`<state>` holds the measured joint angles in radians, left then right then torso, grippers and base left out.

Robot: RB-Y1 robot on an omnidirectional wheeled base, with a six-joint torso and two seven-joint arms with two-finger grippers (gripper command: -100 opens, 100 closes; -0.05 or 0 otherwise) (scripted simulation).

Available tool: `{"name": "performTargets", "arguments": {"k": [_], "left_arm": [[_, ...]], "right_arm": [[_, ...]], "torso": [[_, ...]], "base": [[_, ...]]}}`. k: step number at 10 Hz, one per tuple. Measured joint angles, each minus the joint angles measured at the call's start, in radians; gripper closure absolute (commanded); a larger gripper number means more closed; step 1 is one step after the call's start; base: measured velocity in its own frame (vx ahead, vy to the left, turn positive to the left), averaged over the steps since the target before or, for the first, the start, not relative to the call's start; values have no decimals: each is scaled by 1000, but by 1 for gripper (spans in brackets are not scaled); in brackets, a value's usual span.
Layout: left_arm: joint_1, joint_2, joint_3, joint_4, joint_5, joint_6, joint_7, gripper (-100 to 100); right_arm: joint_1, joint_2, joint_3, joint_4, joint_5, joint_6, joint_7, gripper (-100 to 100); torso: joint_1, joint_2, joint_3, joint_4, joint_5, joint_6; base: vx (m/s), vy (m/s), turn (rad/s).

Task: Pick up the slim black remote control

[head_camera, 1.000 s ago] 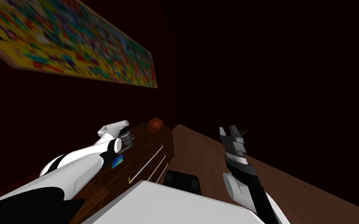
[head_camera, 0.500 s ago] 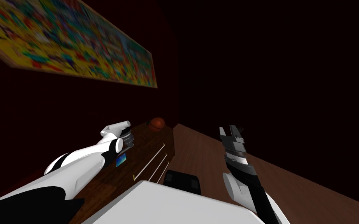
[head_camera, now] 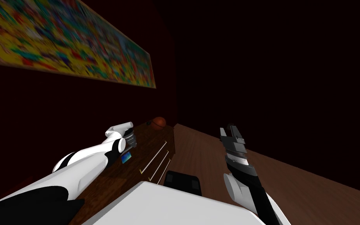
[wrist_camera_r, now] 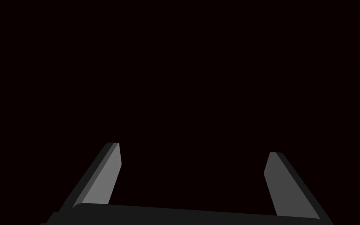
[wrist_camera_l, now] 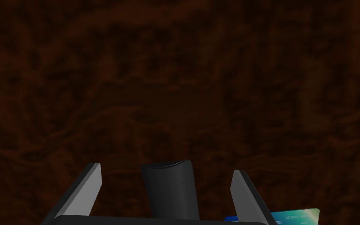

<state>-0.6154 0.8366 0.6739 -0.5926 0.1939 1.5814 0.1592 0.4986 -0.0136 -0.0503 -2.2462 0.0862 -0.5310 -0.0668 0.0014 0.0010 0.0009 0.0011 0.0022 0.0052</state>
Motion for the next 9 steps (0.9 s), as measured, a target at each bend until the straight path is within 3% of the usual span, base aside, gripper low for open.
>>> {"name": "performTargets", "arguments": {"k": [2,3,7,8,9], "left_arm": [[-10,-8,-4,17,-8,-20,36,-100],[-10,-9,-4,16,-8,-21,40,100],[-10,-9,-3,17,-8,-19,41,100],[-10,-9,-3,17,-8,-19,42,0],[-10,-9,-3,17,-8,-19,42,100]], "right_arm": [[0,0,0,0,0,0,0,0],[0,0,0,0,0,0,0,0],[0,0,0,0,0,0,0,0],[0,0,0,0,0,0,0,0],[0,0,0,0,0,0,0,0]], "torso": [[1,1,0,0,0,0],[-1,-3,-1,0,0,-1],[-1,-9,-5,-2,1,0],[-1,-9,-6,-2,1,0],[-1,-9,-6,-2,1,0]], "base": [[-89,52,-75],[-10,6,5],[-1,0,0],[0,0,0],[96,-38,180]]}}
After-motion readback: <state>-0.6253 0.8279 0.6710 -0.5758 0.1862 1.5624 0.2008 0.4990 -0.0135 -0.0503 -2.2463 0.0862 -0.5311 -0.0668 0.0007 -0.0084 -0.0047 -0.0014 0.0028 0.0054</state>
